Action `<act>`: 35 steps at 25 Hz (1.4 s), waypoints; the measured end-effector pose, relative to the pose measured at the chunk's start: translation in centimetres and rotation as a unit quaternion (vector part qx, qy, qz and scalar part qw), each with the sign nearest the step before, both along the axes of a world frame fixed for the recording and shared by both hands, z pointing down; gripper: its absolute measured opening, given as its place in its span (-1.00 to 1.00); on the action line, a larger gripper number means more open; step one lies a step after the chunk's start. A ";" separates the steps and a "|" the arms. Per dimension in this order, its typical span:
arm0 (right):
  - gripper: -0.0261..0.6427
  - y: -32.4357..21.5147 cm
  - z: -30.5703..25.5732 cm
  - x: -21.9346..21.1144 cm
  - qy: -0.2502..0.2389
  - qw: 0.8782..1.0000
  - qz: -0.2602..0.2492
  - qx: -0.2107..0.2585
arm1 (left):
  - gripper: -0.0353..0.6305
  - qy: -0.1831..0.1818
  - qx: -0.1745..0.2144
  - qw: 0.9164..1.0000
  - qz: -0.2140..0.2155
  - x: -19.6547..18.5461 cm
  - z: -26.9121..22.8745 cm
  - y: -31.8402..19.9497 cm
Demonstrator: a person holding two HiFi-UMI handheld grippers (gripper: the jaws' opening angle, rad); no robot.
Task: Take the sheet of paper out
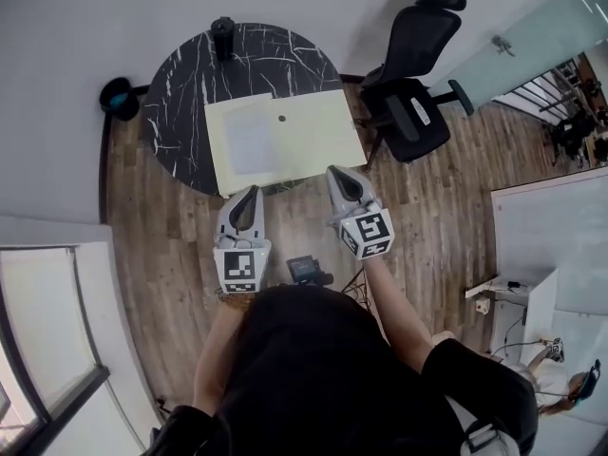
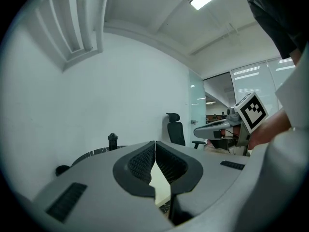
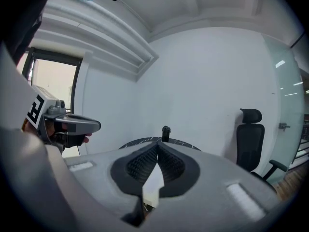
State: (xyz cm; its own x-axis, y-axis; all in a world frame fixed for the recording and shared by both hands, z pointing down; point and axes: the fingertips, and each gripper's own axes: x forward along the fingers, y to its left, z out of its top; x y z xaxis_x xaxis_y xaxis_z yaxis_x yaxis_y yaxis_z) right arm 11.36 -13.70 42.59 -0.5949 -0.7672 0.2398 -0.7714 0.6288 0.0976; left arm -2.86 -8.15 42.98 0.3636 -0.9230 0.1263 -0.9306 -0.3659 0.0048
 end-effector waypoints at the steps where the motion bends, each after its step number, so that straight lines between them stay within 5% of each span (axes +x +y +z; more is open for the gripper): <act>1: -0.93 -0.7 0.2 -0.2 0.000 1.000 0.005 -0.002 | -0.87 0.003 -0.001 1.000 0.003 -0.4 0.2 -0.5; 12: -0.93 -6.2 -0.2 0.8 -0.002 0.997 0.074 0.005 | -0.87 0.035 0.001 0.999 0.013 -3.6 0.7 -4.9; 18: -0.93 -9.1 1.7 0.4 -0.003 0.997 0.072 -0.012 | -0.87 0.003 -0.001 1.000 0.026 -3.9 1.7 -7.4; 35: -0.93 -16.7 13.9 -5.1 0.047 0.991 -0.065 -0.105 | -0.87 -0.065 -0.022 0.996 0.059 -2.8 3.4 -10.7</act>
